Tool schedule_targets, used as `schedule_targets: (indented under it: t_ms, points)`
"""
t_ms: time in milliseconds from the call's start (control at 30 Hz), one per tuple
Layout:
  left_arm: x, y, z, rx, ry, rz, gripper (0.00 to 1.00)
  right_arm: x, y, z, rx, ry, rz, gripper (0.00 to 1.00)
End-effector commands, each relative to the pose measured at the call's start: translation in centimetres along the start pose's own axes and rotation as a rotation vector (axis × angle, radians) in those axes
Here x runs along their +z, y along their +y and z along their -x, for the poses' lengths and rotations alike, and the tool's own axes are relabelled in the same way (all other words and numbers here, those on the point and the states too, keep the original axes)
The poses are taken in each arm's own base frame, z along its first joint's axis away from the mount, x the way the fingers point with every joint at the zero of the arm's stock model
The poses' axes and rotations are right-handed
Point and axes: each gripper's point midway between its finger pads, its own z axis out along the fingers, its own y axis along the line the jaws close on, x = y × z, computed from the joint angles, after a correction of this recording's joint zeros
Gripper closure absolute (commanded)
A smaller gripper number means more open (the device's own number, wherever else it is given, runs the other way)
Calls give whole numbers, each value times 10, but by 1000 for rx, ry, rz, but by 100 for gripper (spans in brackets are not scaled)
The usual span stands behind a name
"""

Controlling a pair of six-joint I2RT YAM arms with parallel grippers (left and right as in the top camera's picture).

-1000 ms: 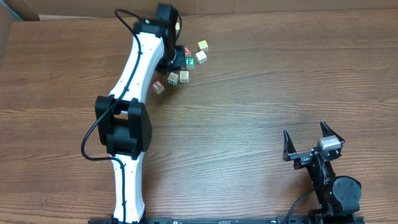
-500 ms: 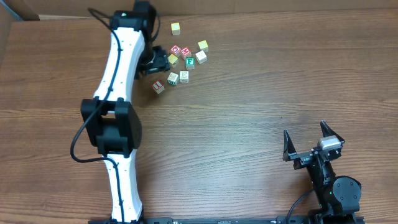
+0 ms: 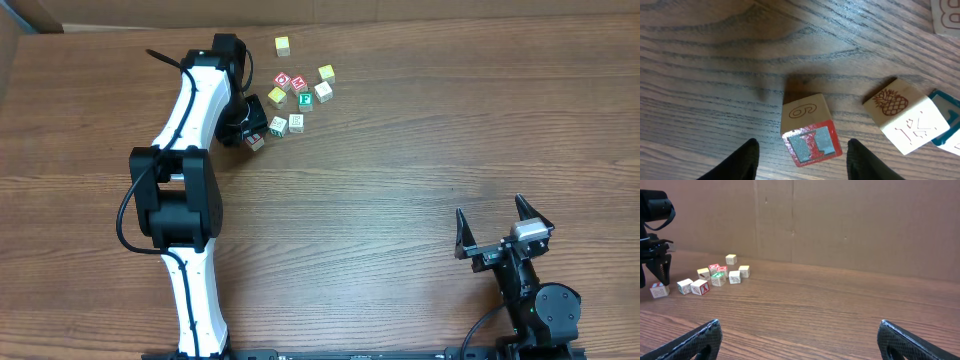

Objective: Flip 5 blocks
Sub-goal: 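Lower the left gripper and grasp the red-lettered block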

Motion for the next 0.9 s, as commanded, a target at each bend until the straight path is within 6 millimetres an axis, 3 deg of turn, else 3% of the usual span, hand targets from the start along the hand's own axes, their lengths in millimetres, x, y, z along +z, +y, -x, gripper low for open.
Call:
schedule_targets:
  t_ms: [0, 167, 600, 867]
  points:
    - [6, -3, -2, -23, 13, -12, 56, 0, -1, -3, 0, 0, -3, 0]
    - [7, -2, 1, -22, -3, 2, 61, 0, -1, -3, 0, 0, -3, 0]
    - [23, 2, -5, -33, 2, 27, 62, 0, -1, -3, 0, 0, -3, 0]
    - [19, -3, 6, 1, -40, 4, 74, 0, -1, -3, 0, 0, -3, 0]
